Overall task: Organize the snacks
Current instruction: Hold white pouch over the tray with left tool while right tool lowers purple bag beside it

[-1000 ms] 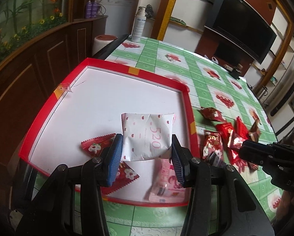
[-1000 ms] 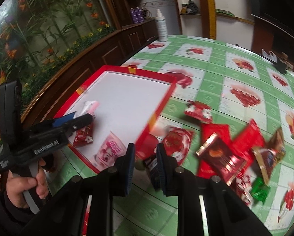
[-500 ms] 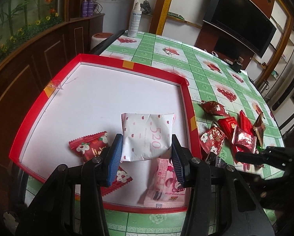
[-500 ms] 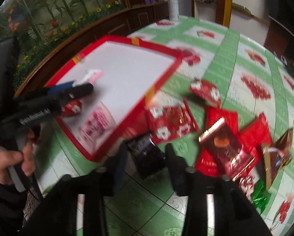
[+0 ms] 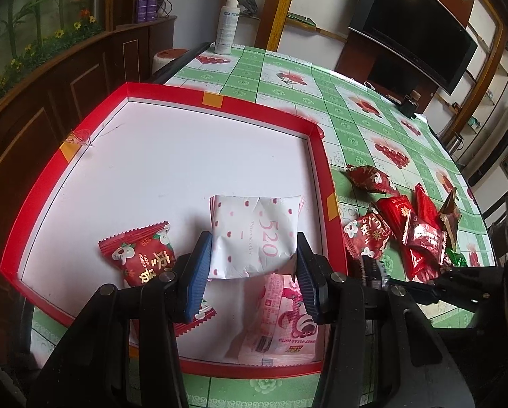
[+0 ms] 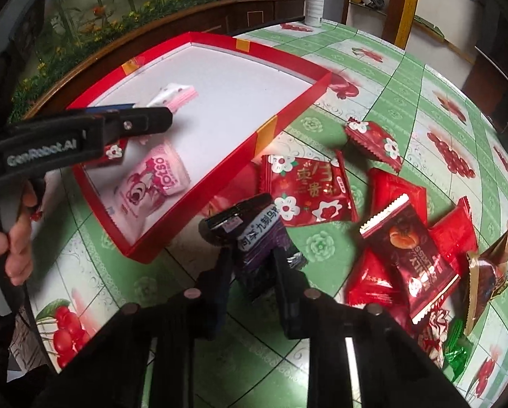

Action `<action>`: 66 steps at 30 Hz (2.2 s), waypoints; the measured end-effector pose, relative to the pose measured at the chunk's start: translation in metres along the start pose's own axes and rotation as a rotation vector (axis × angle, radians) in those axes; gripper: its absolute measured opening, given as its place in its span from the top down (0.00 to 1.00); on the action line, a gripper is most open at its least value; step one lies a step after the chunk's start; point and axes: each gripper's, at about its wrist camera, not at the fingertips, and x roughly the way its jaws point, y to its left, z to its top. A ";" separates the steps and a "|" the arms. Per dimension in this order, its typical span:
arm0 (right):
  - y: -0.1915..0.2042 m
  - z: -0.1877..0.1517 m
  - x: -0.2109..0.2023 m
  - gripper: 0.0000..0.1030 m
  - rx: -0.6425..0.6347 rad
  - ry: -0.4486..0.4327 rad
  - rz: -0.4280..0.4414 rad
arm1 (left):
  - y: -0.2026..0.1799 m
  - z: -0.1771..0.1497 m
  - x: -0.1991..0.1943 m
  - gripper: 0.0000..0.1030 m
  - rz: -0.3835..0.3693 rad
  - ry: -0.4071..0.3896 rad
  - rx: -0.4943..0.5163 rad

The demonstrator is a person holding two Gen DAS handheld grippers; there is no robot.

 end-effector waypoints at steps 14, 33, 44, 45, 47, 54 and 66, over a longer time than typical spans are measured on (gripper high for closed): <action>-0.009 0.017 -0.022 0.90 0.034 -0.043 0.022 | 0.001 -0.003 0.010 0.55 0.000 0.013 -0.003; -0.011 0.032 -0.051 0.93 0.071 -0.142 0.073 | 0.001 -0.003 0.016 0.55 0.006 0.022 0.008; 0.002 0.075 -0.031 0.93 0.087 -0.160 0.121 | 0.007 -0.003 0.020 0.55 0.038 0.034 0.016; 0.005 0.079 -0.027 0.93 0.087 -0.157 0.128 | 0.008 -0.003 0.020 0.55 0.042 0.034 0.018; 0.008 0.085 -0.019 0.93 0.085 -0.153 0.135 | 0.010 -0.004 0.019 0.55 0.059 0.032 0.026; 0.014 0.096 0.009 0.93 0.081 -0.129 0.127 | 0.018 -0.007 0.014 0.55 0.111 0.024 0.044; 0.018 0.094 0.022 0.92 0.077 -0.104 0.146 | 0.018 -0.008 0.016 0.55 0.122 0.025 0.055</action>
